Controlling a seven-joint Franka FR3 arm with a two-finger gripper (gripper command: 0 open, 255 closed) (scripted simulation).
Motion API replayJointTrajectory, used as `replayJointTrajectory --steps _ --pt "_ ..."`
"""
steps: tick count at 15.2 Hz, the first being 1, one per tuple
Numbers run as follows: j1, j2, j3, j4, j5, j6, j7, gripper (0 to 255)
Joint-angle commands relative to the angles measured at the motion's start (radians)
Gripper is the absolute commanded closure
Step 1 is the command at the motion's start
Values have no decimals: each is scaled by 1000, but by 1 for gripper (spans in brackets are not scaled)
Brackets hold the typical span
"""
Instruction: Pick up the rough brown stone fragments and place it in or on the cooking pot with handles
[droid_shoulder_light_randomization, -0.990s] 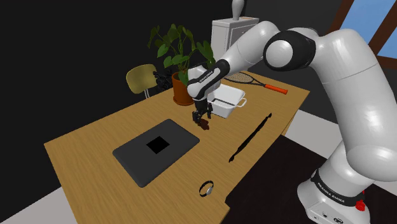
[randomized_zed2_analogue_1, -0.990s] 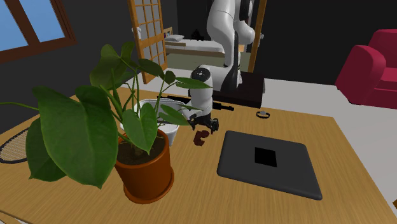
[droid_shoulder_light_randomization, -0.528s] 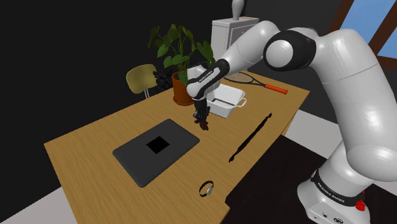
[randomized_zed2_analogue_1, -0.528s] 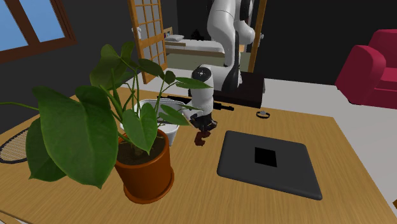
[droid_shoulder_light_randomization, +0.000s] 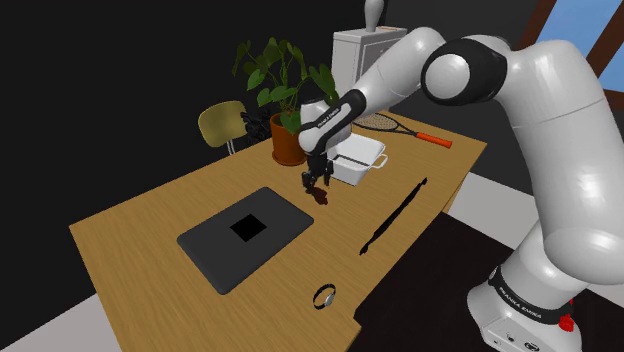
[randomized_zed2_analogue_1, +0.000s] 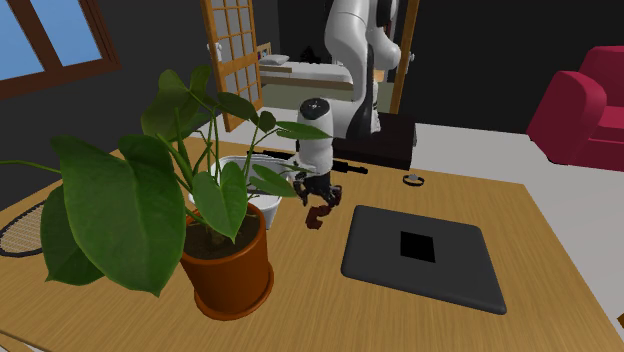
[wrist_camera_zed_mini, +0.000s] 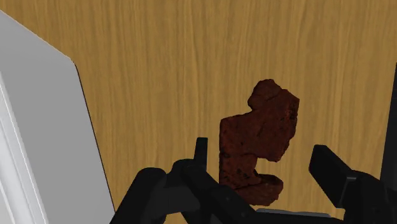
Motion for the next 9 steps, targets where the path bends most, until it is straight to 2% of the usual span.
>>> replayJointTrajectory --steps 1,9 --pt "-9 -35 0 -65 21 140 28 0" --pt "-8 44 -2 -47 19 201 29 0"
